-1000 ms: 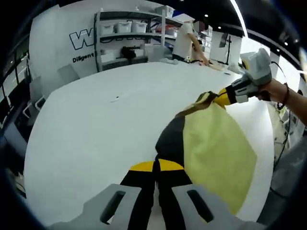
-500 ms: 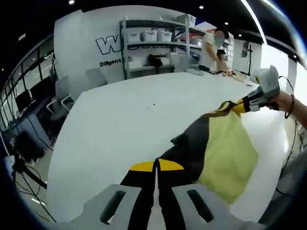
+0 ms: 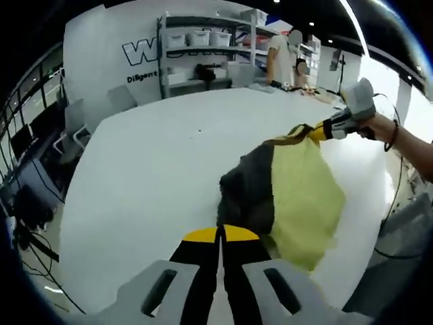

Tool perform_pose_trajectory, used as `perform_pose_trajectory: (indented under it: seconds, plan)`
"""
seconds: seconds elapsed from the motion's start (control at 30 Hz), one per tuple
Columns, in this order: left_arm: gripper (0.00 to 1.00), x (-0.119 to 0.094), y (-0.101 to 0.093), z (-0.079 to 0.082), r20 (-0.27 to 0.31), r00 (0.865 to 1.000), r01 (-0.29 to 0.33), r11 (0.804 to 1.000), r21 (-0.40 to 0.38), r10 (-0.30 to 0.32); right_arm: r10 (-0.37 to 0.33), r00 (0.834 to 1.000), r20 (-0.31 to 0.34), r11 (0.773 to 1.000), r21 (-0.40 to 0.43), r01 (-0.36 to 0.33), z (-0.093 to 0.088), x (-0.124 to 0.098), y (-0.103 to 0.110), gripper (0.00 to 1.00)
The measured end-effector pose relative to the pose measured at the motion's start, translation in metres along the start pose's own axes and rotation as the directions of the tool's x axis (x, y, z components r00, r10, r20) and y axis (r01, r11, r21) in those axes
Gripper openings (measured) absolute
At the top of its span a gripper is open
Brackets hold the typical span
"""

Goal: Fold the garment on the visible template until the final outline fits inside the template.

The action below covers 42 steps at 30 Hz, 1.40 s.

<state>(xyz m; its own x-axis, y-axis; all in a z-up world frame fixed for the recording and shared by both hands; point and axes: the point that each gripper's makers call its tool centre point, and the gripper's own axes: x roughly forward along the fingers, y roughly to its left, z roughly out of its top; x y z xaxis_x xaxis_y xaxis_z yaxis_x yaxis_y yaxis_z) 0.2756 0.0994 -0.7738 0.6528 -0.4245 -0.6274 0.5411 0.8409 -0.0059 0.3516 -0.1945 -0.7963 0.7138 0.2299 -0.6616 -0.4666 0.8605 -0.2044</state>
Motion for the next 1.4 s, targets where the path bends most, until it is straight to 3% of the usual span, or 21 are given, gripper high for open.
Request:
perform_pose_trajectory:
  seconds: [0.1,0.2,0.4,0.53,0.9,0.93,1.03,1.23,1.4]
  plan:
    - [0.00,0.003,-0.014,0.001,-0.002,0.999,0.041,0.997,0.062,-0.041,-0.012,1.000,-0.018,1.000,0.010,0.012,-0.007,-0.002,-0.005,0.00]
    - [0.00,0.005,-0.022,0.003,-0.001,0.998,0.064,0.996,0.067,-0.064,-0.014,1.000,-0.023,1.000,0.025,0.014,-0.011,-0.004,-0.007,0.00]
    - [0.00,0.013,-0.057,0.009,0.004,0.985,0.169,0.975,0.143,-0.171,-0.013,0.999,-0.035,0.999,0.038,0.014,-0.017,-0.006,-0.006,0.00]
    - [0.00,0.019,-0.073,0.010,0.002,0.979,0.203,0.967,0.157,-0.206,-0.012,0.999,-0.040,0.999,0.041,0.014,-0.020,-0.008,-0.005,0.00]
    - [0.00,0.044,-0.131,-0.001,-0.048,0.944,0.330,0.924,0.192,-0.327,-0.008,0.999,-0.037,0.998,0.066,0.010,-0.023,-0.008,-0.004,0.00]
    - [0.00,0.047,-0.141,-0.005,-0.064,0.935,0.355,0.912,0.207,-0.349,-0.008,0.999,-0.035,0.998,0.069,0.011,-0.023,-0.008,-0.005,0.00]
    - [0.00,0.054,-0.155,-0.009,-0.082,0.927,0.374,0.900,0.226,-0.365,-0.010,0.999,-0.037,0.997,0.071,0.013,-0.024,-0.008,-0.006,0.00]
    - [0.01,0.064,-0.160,-0.018,-0.115,0.923,0.384,0.896,0.223,-0.367,-0.009,0.999,-0.047,0.997,0.075,0.013,-0.028,-0.008,-0.006,0.00]
    - [0.01,0.069,-0.161,-0.026,-0.127,0.911,0.412,0.888,0.206,-0.393,-0.008,0.998,-0.057,0.997,0.080,0.012,-0.033,-0.007,-0.006,0.00]
